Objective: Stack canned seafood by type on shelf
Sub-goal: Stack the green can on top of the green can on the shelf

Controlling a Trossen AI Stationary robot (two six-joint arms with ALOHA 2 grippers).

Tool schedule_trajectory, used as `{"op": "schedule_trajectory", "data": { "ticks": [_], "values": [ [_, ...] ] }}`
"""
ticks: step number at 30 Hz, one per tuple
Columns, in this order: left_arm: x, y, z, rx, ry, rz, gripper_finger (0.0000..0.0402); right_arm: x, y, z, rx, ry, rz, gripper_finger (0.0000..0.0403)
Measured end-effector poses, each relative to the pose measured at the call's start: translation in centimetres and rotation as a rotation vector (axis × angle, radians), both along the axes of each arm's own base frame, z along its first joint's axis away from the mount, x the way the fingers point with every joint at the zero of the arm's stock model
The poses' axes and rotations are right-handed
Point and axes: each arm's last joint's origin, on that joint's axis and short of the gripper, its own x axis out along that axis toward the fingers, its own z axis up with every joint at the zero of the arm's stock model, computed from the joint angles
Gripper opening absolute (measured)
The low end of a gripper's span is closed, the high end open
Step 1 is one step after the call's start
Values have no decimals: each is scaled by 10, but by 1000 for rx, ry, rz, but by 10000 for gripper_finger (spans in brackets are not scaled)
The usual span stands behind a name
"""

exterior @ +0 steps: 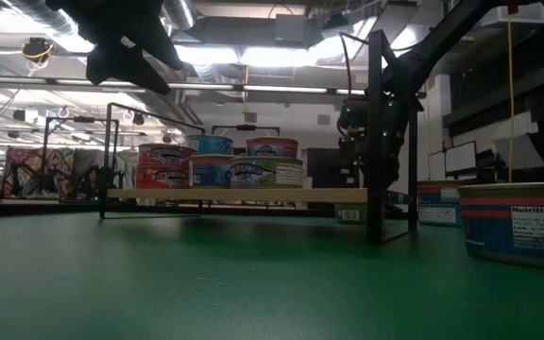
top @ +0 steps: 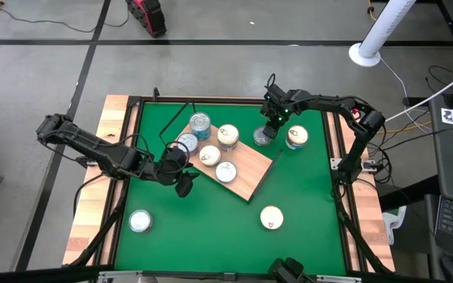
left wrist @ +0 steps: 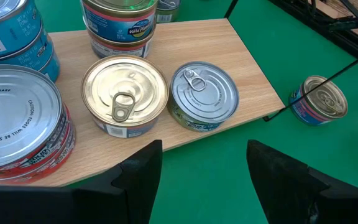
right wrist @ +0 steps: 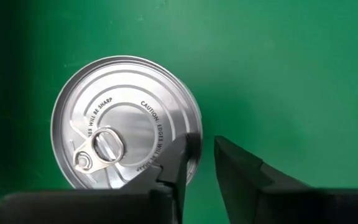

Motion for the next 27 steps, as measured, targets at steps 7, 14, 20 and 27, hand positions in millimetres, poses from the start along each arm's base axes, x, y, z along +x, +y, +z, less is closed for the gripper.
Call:
{"op": "schedule_trajectory", "data": {
  "ticks": [7, 14, 20, 27],
  "values": [
    [0, 0, 0, 0, 0, 0, 227, 0, 0, 1, 15, -11, 3, 12],
    [0, 0, 0, 0, 0, 0, 227, 0, 1, 1, 15, -12, 4, 10],
    [0, 0, 0, 11, 4, -9, 227, 0, 1, 1, 15, -12, 4, 4],
    [0, 0, 0, 17, 6, -15, 227, 2, -1, 3, 15, -13, 0, 2]
  ]
}}
